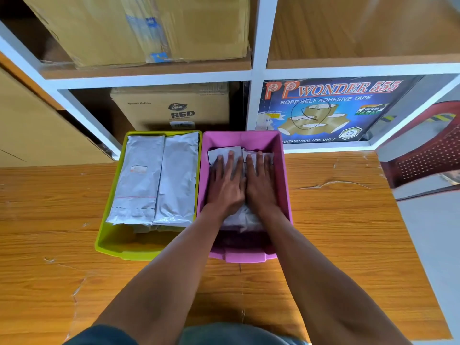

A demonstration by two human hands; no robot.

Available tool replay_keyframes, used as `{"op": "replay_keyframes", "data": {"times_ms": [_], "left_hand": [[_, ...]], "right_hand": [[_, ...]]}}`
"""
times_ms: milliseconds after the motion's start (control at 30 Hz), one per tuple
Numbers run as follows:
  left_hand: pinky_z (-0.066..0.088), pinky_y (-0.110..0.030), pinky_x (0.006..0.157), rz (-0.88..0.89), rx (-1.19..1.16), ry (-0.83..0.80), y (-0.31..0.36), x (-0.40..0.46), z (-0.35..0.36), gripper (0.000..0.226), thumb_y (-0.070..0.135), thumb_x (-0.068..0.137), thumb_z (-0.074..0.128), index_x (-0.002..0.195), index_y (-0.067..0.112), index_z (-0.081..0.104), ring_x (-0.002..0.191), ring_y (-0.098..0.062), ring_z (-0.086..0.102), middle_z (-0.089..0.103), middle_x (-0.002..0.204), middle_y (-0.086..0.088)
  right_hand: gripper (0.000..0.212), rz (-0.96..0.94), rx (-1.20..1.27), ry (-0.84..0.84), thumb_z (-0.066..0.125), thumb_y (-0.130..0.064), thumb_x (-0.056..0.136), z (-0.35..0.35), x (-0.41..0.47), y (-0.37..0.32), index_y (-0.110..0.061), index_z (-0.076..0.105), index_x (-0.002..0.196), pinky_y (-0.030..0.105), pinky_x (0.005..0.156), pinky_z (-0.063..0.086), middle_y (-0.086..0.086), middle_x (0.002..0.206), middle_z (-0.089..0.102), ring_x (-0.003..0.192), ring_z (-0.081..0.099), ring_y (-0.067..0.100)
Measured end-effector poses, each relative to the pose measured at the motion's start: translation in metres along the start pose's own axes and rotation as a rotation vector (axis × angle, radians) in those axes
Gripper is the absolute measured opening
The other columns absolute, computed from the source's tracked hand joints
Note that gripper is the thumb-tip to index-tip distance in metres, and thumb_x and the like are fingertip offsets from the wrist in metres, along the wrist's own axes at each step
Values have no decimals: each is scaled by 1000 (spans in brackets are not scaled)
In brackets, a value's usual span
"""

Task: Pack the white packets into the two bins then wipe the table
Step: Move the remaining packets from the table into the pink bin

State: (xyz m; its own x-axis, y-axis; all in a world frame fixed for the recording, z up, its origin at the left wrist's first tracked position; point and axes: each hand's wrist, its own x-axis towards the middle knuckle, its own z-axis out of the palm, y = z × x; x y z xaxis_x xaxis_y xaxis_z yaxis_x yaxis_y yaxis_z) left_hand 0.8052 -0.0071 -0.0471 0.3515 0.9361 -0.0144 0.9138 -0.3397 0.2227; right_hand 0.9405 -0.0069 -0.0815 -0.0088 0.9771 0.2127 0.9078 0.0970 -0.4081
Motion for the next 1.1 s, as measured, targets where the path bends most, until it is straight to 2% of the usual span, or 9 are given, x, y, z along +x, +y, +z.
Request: {"op": "replay_keyframes", "data": {"times_ms": [67, 167, 233, 333, 433, 600, 767, 933, 1100], "left_hand": [[-2, -56, 130, -13, -21, -40, 4, -1, -15, 70, 44, 107, 8, 170, 13, 10, 162, -38, -9, -2, 177, -14], [6, -52, 132, 16, -117, -20, 10, -5, -37, 63, 35, 112, 26, 169, 9, 14, 164, -30, -2, 6, 177, -13], [16, -51, 131, 25, -171, 52, 15, -10, -51, 61, 29, 111, 37, 167, 8, 23, 163, -29, 11, 19, 175, -14], [32, -48, 127, 20, -152, 197, 15, -28, -72, 57, 27, 105, 48, 158, 8, 39, 154, -29, 33, 41, 163, -14], [44, -50, 114, -32, -130, 286, 7, -46, -94, 51, 27, 103, 51, 151, 11, 47, 142, -30, 44, 49, 153, -11], [47, -50, 103, -173, -80, 333, -29, -91, -116, 50, 28, 101, 49, 148, 12, 49, 135, -31, 47, 53, 148, -10], [48, -51, 99, -273, -23, 389, -81, -146, -117, 45, 28, 102, 54, 144, 11, 53, 133, -33, 49, 56, 145, -11], [51, -52, 92, -370, -38, 454, -134, -196, -124, 51, 36, 101, 37, 142, 11, 54, 124, -37, 52, 57, 138, -12], [51, -51, 86, -428, -68, 517, -197, -256, -133, 48, 34, 103, 39, 142, 10, 55, 123, -36, 53, 58, 138, -11]], "right_hand": [[63, 44, 5, -46, 44, -18, 111, -10, 2, -5, -6, 17, 167, 56, 131, 2, 26, 173, 2, 161, -3, 42], [56, 81, -19, -46, 46, -8, 104, -26, 1, -15, -1, 34, 158, 54, 130, 16, 32, 169, 18, 159, 13, 45], [49, 63, -54, -61, 42, -12, 101, -37, -1, -22, -5, 44, 150, 53, 127, 26, 28, 166, 28, 157, 21, 42], [47, 51, 14, 17, 51, -16, 98, -56, -9, -41, -5, 48, 144, 55, 113, 43, 27, 154, 44, 141, 44, 44], [39, 21, 88, 109, 62, -10, 96, -69, -15, -65, -1, 56, 133, 54, 98, 53, 26, 141, 55, 121, 58, 45], [26, -96, 150, 157, 53, -9, 97, -64, -19, -116, -3, 62, 121, 52, 93, 51, 21, 123, 62, 108, 59, 41], [30, -184, 186, 129, 54, -9, 96, -48, -36, -175, -5, 62, 124, 50, 92, 52, 19, 126, 61, 107, 59, 41], [33, -299, 188, 151, 55, -12, 96, -31, -62, -231, -7, 64, 127, 49, 97, 51, 16, 127, 63, 112, 60, 39], [35, -365, 157, 88, 62, -14, 96, -8, -86, -311, -8, 61, 131, 51, 94, 55, 14, 130, 61, 115, 59, 38]]}}
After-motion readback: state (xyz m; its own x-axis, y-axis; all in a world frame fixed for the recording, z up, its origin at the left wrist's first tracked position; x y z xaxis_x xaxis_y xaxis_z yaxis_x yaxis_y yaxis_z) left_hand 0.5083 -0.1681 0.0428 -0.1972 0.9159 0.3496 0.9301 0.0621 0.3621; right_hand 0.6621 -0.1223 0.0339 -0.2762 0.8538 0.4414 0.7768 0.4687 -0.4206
